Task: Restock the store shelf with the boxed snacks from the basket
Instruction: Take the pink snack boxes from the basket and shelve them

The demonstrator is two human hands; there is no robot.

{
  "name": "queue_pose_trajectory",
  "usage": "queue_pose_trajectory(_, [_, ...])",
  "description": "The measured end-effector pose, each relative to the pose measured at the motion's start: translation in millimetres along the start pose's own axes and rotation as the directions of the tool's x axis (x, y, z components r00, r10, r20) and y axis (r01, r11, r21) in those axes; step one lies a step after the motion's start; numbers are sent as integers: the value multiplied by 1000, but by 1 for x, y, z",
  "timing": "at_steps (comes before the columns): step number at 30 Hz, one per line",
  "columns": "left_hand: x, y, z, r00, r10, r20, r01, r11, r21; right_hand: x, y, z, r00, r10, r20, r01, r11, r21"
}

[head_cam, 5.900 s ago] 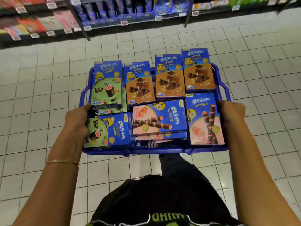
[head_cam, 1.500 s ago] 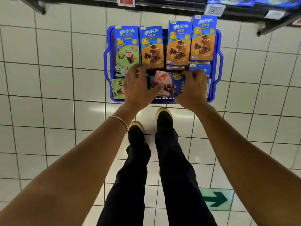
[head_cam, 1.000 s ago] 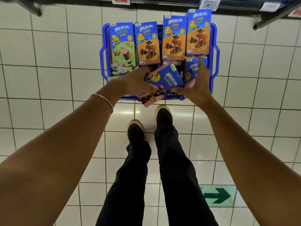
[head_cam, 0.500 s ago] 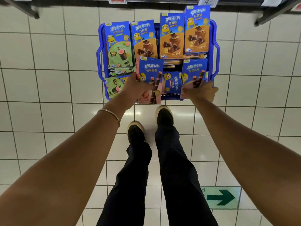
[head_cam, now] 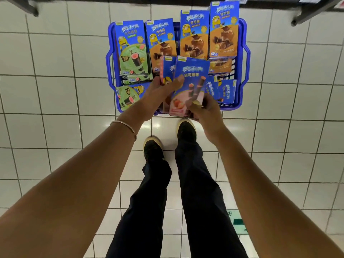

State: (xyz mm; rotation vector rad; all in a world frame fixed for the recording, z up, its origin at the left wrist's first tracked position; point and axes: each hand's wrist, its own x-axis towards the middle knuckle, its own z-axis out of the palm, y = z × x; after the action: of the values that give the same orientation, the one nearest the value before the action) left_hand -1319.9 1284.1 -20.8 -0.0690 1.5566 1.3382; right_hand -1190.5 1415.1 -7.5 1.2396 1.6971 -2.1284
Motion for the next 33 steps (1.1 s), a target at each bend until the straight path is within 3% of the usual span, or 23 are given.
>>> queue_pose_trajectory(4, [-2,-13,-13,995,30,-92,-29,1000,10,10,-1,15,970,-231,79,239,964,-114])
queue_pose_trajectory(6, [-5,-20,-22,984,-19,-175,8,998,-66,24,5,7,983,-176,-47,171,980,-101])
queue_pose_trajectory(7, [-6,-24,-26,978,-35,-204,16,995,-96,34,9,2,979,-121,-164,90,979,-185])
queue_pose_trajectory(9, [-8,-31,-32,974,-34,-224,7,993,-122,54,21,-8,952,-96,-289,-71,853,-518])
queue_pose_trajectory(11, [-12,-34,-34,965,-47,-258,12,991,-137,69,28,-14,975,-149,-167,-27,664,-748])
queue_pose_trajectory(13, [-15,-36,-36,958,-61,-280,10,984,-179,80,32,-13,987,-159,-30,57,516,-855])
queue_pose_trajectory(15, [-17,-36,-34,959,-49,-280,-14,976,-219,85,35,-13,983,-182,-13,61,391,-918])
queue_pose_trajectory(17, [-17,-36,-35,958,-57,-279,-13,970,-243,82,37,-12,970,-240,-41,44,337,-940])
queue_pose_trajectory(19, [-16,-35,-37,958,-59,-280,-5,974,-225,78,37,-15,955,-287,-75,44,389,-920])
queue_pose_trajectory(22, [-14,-35,-39,960,-42,-277,-2,987,-158,70,35,-24,954,-255,-157,41,631,-775])
queue_pose_trajectory(24, [-13,-34,-38,961,-42,-273,10,993,-118,64,33,-27,965,-185,-186,6,726,-688])
queue_pose_trajectory(26, [-13,-33,-37,966,-30,-257,16,998,-59,58,34,-27,976,-117,-184,-42,729,-683])
queue_pose_trajectory(29, [-12,-38,-36,975,-9,-220,9,1000,0,56,38,-25,983,-61,-172,-91,651,-753])
queue_pose_trajectory(33, [-11,-46,-32,988,0,-154,12,997,74,58,34,-22,963,63,-262,-224,728,-648])
